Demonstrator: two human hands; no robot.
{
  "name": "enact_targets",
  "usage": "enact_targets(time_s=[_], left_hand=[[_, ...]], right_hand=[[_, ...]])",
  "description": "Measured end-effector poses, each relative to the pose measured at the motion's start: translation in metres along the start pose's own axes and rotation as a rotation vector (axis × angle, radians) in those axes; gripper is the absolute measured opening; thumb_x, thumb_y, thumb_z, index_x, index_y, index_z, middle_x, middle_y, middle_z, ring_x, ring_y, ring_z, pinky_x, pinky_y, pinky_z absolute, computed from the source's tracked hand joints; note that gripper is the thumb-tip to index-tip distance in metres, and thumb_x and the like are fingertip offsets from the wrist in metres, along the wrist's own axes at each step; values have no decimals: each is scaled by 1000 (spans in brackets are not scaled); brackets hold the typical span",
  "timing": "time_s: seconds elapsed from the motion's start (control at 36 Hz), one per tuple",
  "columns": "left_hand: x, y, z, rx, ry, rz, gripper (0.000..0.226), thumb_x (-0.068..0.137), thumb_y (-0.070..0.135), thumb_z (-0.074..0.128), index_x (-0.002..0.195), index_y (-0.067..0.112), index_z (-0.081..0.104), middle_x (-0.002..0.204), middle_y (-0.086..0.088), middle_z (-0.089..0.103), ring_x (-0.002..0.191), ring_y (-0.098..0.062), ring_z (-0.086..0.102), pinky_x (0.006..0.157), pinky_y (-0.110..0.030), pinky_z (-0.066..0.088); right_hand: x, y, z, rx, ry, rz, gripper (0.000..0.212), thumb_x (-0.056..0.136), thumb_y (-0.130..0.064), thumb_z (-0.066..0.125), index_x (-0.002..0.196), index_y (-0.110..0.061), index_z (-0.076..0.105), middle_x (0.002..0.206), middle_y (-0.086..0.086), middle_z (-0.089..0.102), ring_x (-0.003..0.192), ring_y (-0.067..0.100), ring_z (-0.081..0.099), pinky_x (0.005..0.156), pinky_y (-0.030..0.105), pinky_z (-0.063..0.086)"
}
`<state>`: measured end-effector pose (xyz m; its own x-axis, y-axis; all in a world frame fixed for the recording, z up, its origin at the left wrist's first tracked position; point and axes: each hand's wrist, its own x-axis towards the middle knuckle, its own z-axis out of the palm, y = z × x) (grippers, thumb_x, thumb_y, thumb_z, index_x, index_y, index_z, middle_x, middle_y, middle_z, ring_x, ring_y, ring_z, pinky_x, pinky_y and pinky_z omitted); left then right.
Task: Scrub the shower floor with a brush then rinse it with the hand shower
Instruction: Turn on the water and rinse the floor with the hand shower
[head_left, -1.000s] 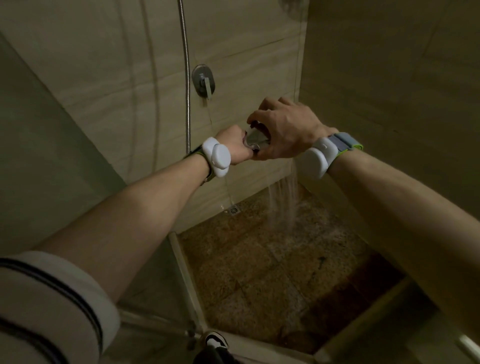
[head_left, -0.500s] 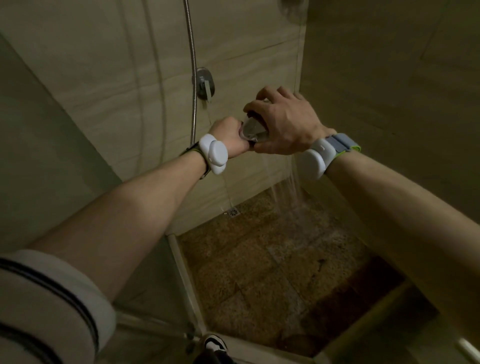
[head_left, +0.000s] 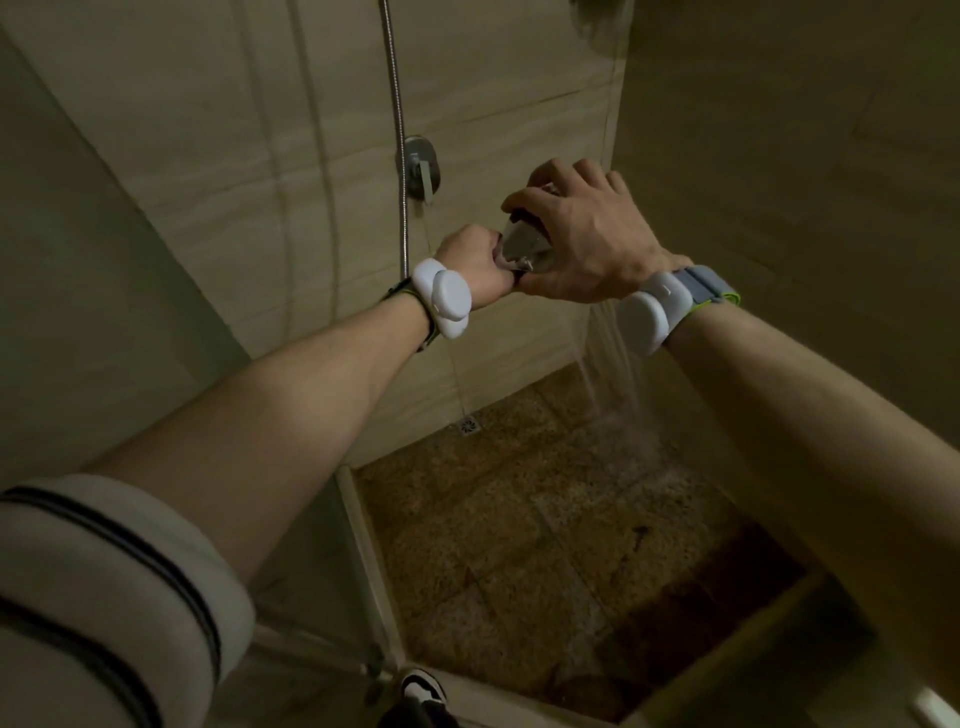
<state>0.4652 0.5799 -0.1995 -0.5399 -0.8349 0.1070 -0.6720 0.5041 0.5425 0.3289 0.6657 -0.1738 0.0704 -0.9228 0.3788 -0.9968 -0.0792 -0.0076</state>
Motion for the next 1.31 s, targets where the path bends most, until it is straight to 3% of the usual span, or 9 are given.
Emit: enact_targets(time_s=[0.33,0.53,1.19,1.31], left_hand=[[-3,-5,2,43,41,36,34,79,30,73,59,21,47,59,8,50,56,-9,45,47,-22,29],[-2,-1,-2,23,15,47,35,77,29,75,60,21,46,59,7,49,54,-8,44,47,-24,28],[2,4,-7,44,60,75,33,76,32,76,60,21,49,60,9,52,58,-12,49,47,-21,31],[2,3,-6,33,67,73,35,77,29,77,59,21,47,59,9,50,54,-4,45,45,-21,29]], right_hand=[[2,6,10,17,9,-38,80,73,-65,71,142,-31,49,139,6,44,123,31,42,101,46,41],[2,8,8,15,36,-37,80,72,-71,66,140,-31,51,136,6,46,119,32,43,97,47,43],[3,12,2,41,78,-52,78,73,-59,74,141,-28,51,137,10,45,122,34,41,98,47,40],[2,13,2,51,78,-60,77,74,-59,73,141,-27,52,137,11,45,122,35,41,98,48,40]])
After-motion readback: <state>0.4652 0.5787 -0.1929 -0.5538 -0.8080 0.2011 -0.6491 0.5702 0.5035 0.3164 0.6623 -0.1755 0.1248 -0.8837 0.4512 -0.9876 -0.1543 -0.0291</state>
